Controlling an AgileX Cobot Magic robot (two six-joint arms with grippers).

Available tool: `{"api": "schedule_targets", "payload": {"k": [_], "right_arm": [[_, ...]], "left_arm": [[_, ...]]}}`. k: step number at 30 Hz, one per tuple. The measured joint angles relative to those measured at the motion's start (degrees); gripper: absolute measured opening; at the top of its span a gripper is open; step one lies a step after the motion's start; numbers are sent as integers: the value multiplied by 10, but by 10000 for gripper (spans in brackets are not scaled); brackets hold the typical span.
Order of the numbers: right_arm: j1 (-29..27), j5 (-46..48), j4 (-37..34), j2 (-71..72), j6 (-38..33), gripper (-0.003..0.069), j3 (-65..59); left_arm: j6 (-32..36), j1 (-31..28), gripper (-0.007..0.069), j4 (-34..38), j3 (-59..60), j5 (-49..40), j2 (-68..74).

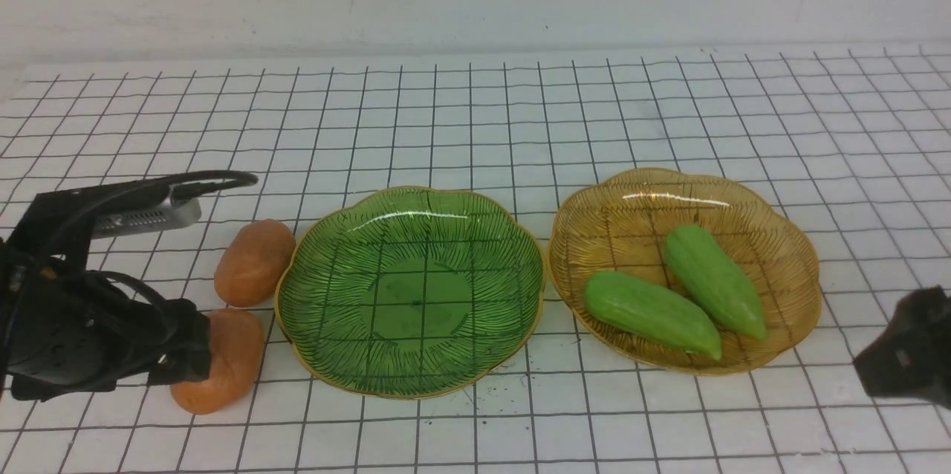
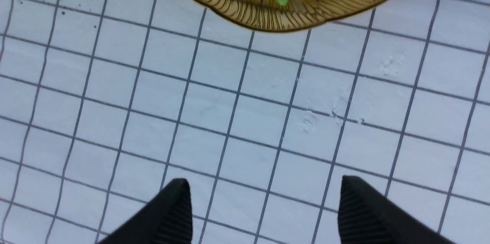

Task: Put different types of vegetables on the plate.
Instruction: 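Put the potatoes from the left side into the left plate with the left gripper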

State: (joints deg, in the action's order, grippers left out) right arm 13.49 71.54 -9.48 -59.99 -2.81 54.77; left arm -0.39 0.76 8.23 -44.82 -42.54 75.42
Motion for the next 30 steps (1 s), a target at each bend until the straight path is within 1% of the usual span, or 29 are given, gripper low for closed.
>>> {"api": "schedule_targets", "payload": {"k": [8,12,18,19,20,23,27,30], "right_arm": [[0,2,0,16,-3,463,-16],[0,2,0,16,-3,463,-16],[0,2,0,16,-3,463,-16],[0,2,0,16,-3,463,-16],[0,2,0,16,-3,463,-16],[0,2,0,16,-3,463,-16],[0,2,0,16,-3,463,-16],[0,2,0,16,-3,463,-16]], "left_arm": [[0,0,584,0,-1,85,92],[0,0,584,6,-3,99,121],[0,0,582,4,-6,97,139],[0,0,573,4,-6,96,139],[0,0,544,4,-6,91,139],[-4,0,429,4,-6,70,139],[-8,0,424,4,-6,48,135],[-10,0,424,0,-14,-1,115]]}}
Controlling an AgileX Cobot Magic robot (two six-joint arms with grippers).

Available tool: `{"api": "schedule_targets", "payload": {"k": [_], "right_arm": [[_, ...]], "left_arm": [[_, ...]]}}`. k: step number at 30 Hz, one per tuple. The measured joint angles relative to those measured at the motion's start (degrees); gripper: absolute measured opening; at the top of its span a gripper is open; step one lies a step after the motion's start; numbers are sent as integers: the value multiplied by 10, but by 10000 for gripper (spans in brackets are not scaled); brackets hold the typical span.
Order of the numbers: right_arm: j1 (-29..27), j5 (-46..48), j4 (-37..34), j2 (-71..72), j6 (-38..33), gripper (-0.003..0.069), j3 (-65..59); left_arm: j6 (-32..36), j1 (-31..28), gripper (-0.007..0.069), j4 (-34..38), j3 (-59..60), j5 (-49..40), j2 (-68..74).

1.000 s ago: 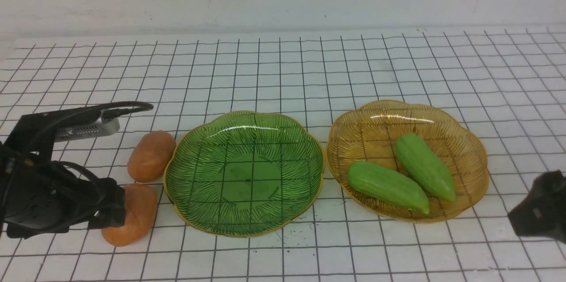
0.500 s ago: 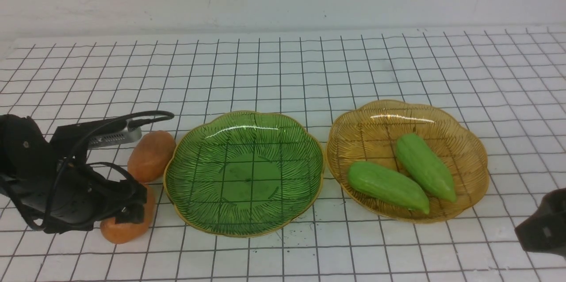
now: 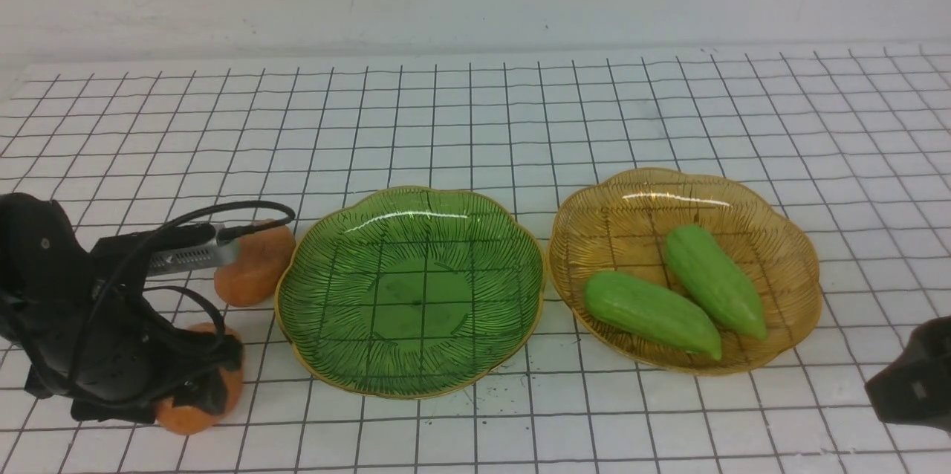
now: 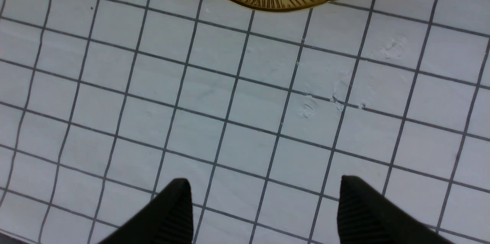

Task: Put different types of vegetables on the plate.
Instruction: 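Put the potatoes from the left side into the left plate with the left gripper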

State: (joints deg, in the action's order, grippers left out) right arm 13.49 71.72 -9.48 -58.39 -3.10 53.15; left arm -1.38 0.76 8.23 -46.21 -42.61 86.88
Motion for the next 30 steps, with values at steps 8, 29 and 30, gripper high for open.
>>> {"api": "schedule_targets", "payload": {"k": [8,29,30], "right_arm": [[0,0,0,0,-2,463,0],[0,0,-2,0,-2,463,0],[0,0,-2,0,-2,463,0]], "left_arm": [[-16,12,424,54,-100,-83,-96],[5,192,545,165,-269,-16,148],[5,192,573,165,-271,-16,150]]}}
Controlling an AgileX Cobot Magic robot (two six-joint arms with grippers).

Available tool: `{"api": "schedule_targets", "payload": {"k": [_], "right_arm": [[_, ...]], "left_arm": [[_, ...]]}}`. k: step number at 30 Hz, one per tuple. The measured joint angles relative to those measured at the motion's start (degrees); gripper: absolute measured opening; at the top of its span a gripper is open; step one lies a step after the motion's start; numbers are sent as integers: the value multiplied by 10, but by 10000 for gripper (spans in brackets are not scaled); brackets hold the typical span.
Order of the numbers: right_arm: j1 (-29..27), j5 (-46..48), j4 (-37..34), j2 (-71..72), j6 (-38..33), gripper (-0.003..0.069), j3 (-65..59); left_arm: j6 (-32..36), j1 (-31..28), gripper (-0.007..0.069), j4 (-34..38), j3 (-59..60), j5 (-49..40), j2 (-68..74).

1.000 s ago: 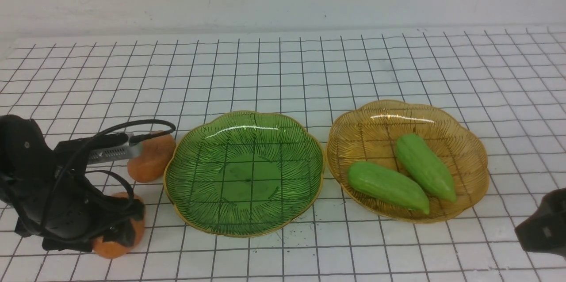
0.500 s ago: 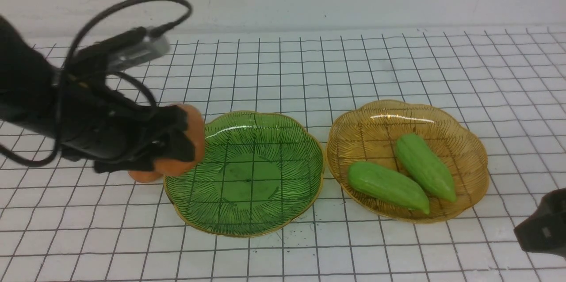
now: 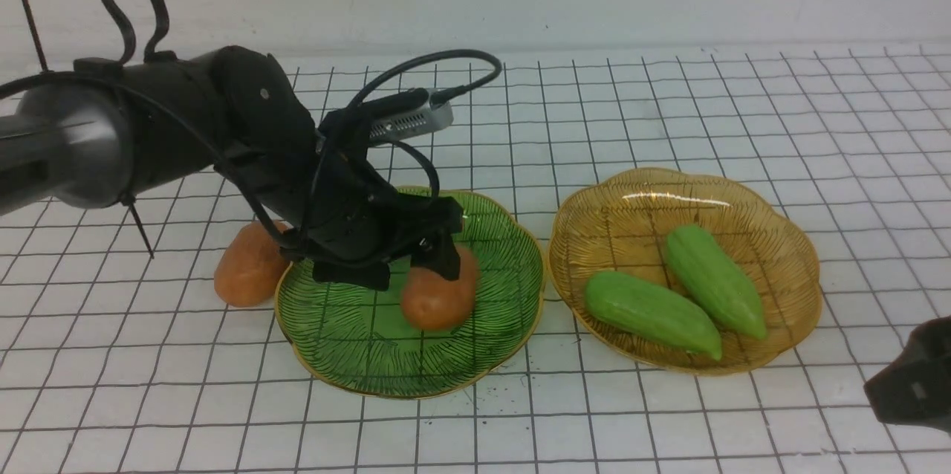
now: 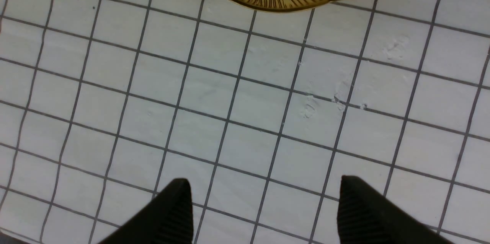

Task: Put different types of vegetables on the plate.
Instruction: 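Put the potatoes from the left side into the left plate with the left gripper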

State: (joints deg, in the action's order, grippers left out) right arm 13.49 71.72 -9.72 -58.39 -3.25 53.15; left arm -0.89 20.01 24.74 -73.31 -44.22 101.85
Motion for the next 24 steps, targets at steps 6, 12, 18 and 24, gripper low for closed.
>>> {"api": "schedule_targets", "payload": {"k": [6,12,18,24], "right_arm": [[0,0,1,0,0,463,0],[0,0,2,0,0,463,0],[0,0,2,0,0,463,0],[0,0,2,0,0,463,0]], "left_arm": [[13,-8,654,-21,-37,-22,0],[17,-58,653,-112,-106,-86,0],[-12,-142,625,-172,-116,-86,18],[-16,-169,621,-174,-116,-61,75]]}}
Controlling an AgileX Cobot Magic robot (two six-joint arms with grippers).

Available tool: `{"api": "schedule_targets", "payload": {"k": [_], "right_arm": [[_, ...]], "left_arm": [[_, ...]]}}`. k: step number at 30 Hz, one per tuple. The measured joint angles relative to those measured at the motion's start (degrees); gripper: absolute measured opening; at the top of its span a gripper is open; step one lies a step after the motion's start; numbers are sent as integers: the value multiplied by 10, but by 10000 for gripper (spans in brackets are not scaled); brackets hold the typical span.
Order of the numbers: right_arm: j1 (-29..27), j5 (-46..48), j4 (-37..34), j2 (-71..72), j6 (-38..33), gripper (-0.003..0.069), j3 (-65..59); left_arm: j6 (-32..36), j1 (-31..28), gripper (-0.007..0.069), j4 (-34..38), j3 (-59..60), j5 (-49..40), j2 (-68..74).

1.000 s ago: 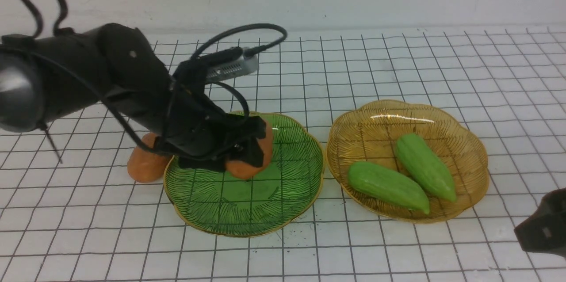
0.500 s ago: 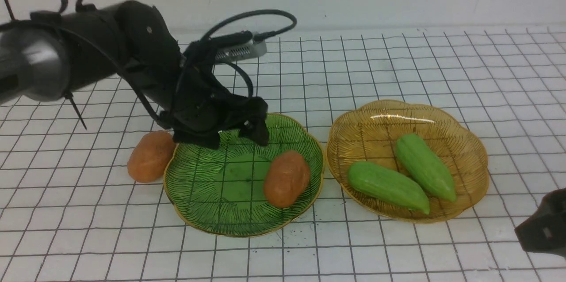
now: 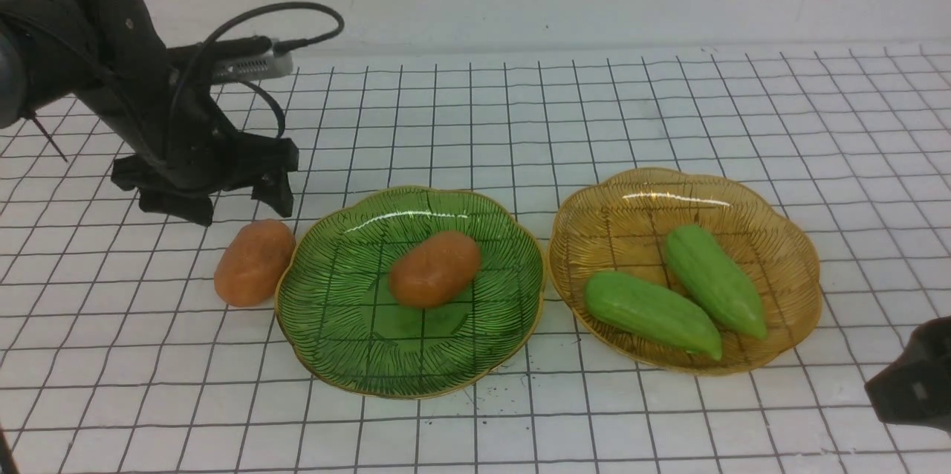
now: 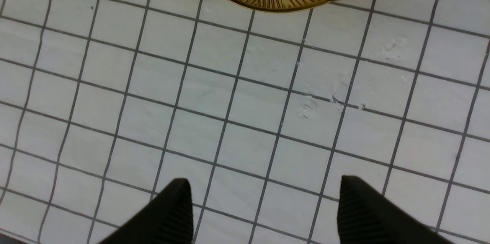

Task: Put different types of vegetables on the plate.
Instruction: 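Put the potatoes from the left side into the left plate with the left gripper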

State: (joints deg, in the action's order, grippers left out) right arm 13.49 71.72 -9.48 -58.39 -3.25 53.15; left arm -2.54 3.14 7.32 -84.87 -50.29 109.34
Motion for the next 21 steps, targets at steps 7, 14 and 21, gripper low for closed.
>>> {"api": "schedule_targets", "payload": {"k": [7,14,21], "right_arm": [[0,0,0,0,0,463,0],[0,0,0,0,0,463,0],[0,0,-2,0,-4,463,0]], "left_arm": [[-3,-1,585,0,0,24,58],[-4,-1,496,-8,-1,26,64],[-5,-1,496,-59,-20,-8,54]]}}
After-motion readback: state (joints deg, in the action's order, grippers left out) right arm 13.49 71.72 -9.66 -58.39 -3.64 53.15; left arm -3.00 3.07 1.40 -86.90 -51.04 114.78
